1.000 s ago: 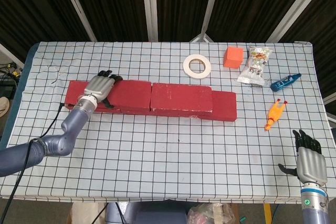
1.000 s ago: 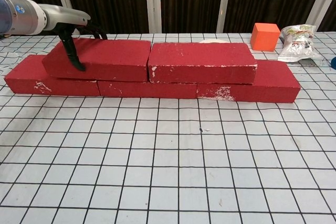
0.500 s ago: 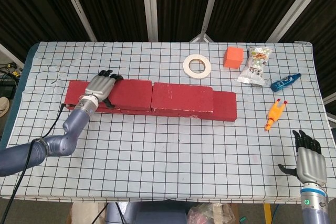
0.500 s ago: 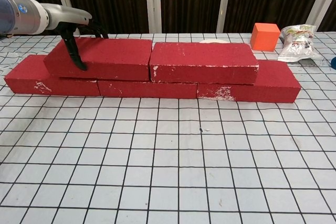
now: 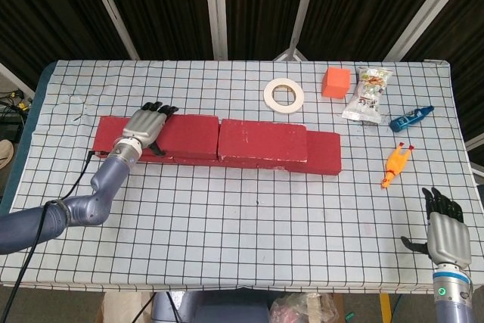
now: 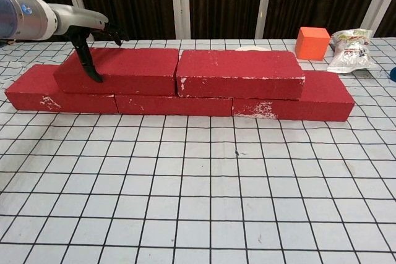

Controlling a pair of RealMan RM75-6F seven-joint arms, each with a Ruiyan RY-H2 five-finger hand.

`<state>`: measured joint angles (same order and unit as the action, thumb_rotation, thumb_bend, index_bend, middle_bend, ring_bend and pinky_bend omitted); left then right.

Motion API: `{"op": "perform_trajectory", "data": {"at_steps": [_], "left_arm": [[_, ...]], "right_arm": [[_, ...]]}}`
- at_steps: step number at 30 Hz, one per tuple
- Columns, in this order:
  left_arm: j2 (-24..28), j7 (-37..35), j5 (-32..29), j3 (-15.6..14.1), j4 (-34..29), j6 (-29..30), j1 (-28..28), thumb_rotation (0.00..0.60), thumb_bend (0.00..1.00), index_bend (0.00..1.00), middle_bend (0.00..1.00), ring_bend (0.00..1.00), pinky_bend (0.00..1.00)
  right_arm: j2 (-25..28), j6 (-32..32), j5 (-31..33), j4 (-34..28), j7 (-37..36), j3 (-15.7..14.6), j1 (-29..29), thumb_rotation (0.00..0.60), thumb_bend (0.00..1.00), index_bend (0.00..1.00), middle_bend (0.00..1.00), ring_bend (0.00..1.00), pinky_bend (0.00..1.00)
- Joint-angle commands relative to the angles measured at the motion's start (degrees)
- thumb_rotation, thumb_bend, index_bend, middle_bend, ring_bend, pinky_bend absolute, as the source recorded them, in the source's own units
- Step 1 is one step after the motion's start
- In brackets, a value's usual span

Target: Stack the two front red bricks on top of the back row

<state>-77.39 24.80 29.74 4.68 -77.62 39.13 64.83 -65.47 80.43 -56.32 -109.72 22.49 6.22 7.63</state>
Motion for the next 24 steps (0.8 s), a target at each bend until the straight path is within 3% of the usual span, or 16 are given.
{"op": "perform_trajectory", "data": {"at_steps": [1, 9, 16, 20, 24], "left_arm": [[0.2, 0.1, -0.2, -0.1, -0.3, 0.1, 0.1, 0.6, 0.0, 0.1, 0.07, 0.0, 0.0], [4.0, -2.6, 1.9, 1.1, -5.0, 1.3, -1.5, 0.6, 0.0, 0.07, 0.04, 0.0, 0.0], [13.3, -13.2, 13.3, 1.8, -14.7, 6.0, -11.2, 0.6, 0.0, 0.02, 0.01, 0.0, 0.0], [16.1, -19.4, 22.2, 0.4, -17.4, 11.5, -18.3, 0.6, 0.0, 0.02, 0.04, 0.0, 0.0], [16.4, -19.0, 25.2, -2.3, -15.5, 12.2, -21.4, 0.6, 0.0, 0.02, 0.04, 0.0, 0.0]], "right_arm": [[0.0, 0.0, 0.1, 0.0, 0.0, 0.0, 0.0, 0.6, 0.18, 0.03, 0.0, 0.0, 0.0], [0.2, 0.3, -0.1, -0.1, -0.3, 0.0, -0.2, 0.6, 0.18, 0.03, 0.0, 0.0, 0.0], [0.6, 0.1, -0.3, -0.2, -0.8, -0.1, -0.4, 0.6, 0.18, 0.03, 0.0, 0.0, 0.0], [0.6, 0.1, -0.7, -0.5, -0.8, -0.3, -0.4, 0.6, 0.18, 0.03, 0.0, 0.0, 0.0], [0.6, 0.1, -1.2, -0.8, -0.8, -0.5, -0.4, 0.6, 0.18, 0.03, 0.0, 0.0, 0.0]]}}
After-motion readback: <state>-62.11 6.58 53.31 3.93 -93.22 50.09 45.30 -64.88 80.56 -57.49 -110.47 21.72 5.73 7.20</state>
